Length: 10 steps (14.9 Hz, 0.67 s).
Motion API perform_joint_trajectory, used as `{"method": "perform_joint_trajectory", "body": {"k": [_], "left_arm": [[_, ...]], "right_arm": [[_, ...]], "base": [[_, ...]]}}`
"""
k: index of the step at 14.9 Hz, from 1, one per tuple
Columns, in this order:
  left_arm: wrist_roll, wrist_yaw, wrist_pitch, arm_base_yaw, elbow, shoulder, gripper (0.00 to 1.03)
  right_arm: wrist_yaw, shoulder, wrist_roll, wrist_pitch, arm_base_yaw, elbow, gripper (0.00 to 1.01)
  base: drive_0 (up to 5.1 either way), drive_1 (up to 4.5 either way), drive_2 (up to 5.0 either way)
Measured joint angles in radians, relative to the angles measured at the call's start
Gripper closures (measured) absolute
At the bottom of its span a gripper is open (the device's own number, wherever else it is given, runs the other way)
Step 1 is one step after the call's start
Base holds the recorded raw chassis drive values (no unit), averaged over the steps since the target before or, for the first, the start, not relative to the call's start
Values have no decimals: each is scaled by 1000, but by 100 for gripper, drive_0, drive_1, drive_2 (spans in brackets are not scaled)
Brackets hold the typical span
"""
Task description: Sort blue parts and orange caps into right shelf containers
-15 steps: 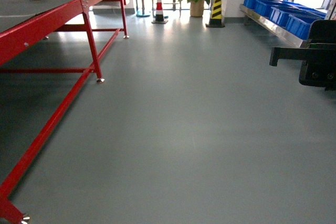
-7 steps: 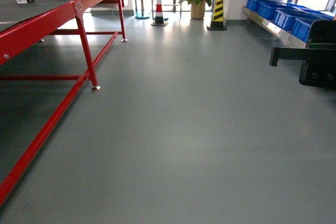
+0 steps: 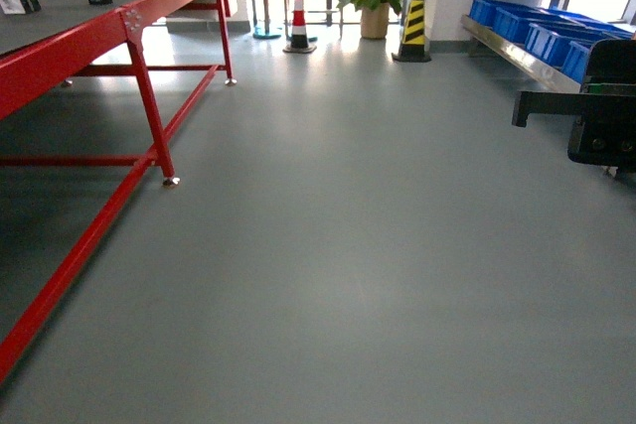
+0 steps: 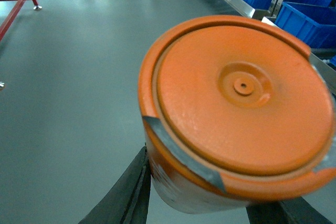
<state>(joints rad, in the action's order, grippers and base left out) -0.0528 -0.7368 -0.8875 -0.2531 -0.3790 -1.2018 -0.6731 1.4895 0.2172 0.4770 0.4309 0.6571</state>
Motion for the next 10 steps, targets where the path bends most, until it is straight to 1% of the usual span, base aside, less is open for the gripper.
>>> {"method": "perform_joint_trajectory", "body": {"k": [10], "left_arm": [[0, 0, 1, 1, 0, 0, 62]], "right_arm": [[0, 0, 0, 2, -5, 0, 60]], "base": [[1, 431, -429]]}}
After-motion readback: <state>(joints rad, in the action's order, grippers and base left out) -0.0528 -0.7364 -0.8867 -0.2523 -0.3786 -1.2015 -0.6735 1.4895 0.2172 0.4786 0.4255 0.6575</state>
